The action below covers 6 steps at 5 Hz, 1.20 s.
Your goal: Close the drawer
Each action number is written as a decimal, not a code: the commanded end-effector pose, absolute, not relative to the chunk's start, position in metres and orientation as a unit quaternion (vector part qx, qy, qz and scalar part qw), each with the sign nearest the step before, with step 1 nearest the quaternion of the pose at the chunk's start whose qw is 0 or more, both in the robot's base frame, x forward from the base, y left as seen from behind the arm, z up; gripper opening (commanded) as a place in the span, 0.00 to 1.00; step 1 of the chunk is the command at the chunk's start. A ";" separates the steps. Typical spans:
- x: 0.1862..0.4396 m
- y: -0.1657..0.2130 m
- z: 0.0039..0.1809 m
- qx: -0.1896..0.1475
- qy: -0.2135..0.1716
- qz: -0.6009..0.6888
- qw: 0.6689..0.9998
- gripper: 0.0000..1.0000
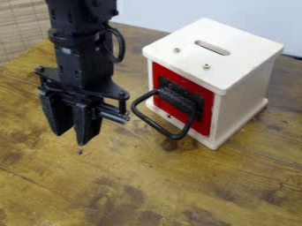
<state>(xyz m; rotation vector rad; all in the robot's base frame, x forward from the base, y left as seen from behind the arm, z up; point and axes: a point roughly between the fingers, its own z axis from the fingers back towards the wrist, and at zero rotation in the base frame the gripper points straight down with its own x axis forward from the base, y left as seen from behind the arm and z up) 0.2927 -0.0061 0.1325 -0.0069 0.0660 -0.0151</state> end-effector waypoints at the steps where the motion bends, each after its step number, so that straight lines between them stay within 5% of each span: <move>1: 0.292 0.009 0.125 -0.009 0.030 0.001 1.000 1.00; 3: 0.298 0.023 0.114 -0.026 0.025 0.022 0.999 1.00; 4: 0.296 0.021 0.119 -0.027 0.023 0.020 0.999 0.00; 6: 0.290 0.014 0.147 -0.021 0.015 -0.036 0.999 0.00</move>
